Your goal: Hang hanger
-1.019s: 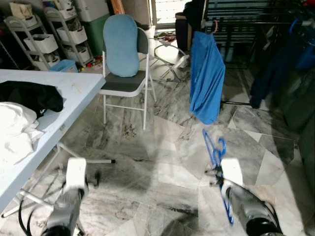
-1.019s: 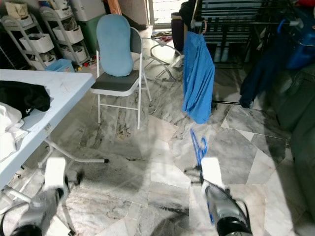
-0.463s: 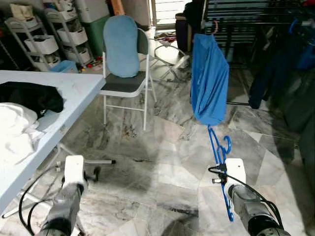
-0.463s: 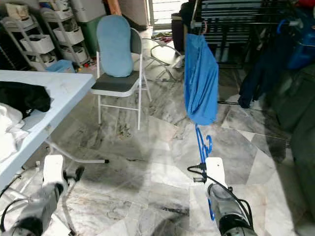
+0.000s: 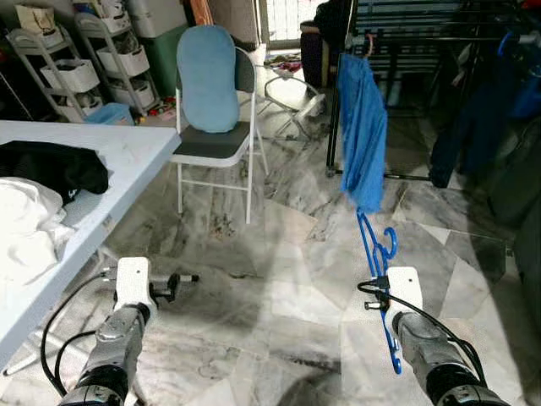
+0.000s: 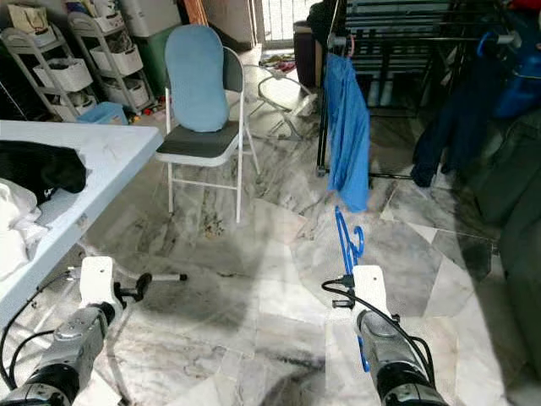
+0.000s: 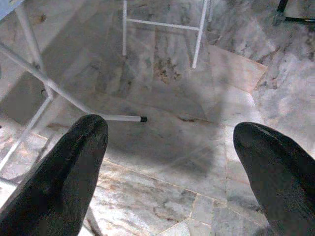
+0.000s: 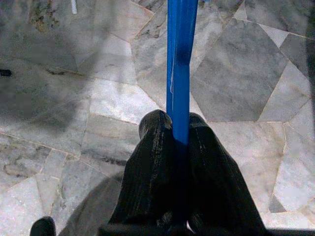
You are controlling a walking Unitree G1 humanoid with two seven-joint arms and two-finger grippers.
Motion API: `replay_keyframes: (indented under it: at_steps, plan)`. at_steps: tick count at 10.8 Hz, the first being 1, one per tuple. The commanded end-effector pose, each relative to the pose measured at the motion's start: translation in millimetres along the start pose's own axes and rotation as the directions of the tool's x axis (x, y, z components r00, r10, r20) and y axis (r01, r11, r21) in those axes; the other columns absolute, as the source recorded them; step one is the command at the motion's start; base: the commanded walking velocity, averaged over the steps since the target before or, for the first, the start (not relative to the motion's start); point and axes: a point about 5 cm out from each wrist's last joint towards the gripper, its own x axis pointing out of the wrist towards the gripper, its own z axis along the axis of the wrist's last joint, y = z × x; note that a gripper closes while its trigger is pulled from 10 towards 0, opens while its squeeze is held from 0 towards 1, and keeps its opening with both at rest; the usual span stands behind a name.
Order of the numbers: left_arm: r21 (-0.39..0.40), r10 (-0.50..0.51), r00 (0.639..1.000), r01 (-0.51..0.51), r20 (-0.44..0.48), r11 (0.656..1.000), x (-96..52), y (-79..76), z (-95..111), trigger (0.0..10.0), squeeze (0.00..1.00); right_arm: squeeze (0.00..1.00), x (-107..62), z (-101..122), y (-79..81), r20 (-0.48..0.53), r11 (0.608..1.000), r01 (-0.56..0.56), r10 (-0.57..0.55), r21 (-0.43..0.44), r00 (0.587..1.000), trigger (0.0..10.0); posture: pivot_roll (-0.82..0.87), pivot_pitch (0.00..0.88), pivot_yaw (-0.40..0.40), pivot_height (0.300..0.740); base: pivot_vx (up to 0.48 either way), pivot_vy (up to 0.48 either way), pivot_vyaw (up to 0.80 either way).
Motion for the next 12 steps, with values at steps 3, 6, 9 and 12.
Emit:
replay_keyframes:
  at_steps: [3, 6, 9, 12]
  plan:
    - [-0.007, -0.003, 1.000, 0.003, 0.018, 1.000, 1.9, 1.2, 5.9, 10.0, 0.00, 0.00, 1.3, 5.4, 3.2, 0.022, 1.000, -0.002, 0.002, -0.007, 1.000, 10.0, -0.16, 0.000, 0.096, 0.740, 0.292, 0.000, 0.00]
    - [-0.007, -0.006, 1.000, 0.006, 0.011, 1.000, 1.9, 0.9, 4.9, 10.0, 0.00, 0.00, 1.4, 4.9, 3.5, 0.019, 1.000, -0.004, 0.004, -0.013, 1.000, 10.0, -0.16, 0.000, 0.095, 0.740, 0.308, 0.000, 0.00]
    - [-0.009, -0.009, 1.000, 0.009, 0.007, 1.000, 2.0, -0.6, 3.5, 10.0, 0.00, 0.00, 1.8, 5.3, 5.0, 0.018, 1.000, -0.009, 0.010, -0.022, 1.000, 10.0, -0.16, 0.000, 0.091, 0.740, 0.306, 0.000, 0.00]
    - [-0.015, 0.013, 1.000, -0.013, -0.004, 1.000, 1.0, 2.5, 0.7, 10.0, 0.00, 0.00, 3.5, 11.6, 3.9, 0.025, 0.999, -0.018, 0.019, -0.045, 0.999, 10.0, -0.15, 0.000, 0.080, 0.740, 0.309, 0.000, 0.00]
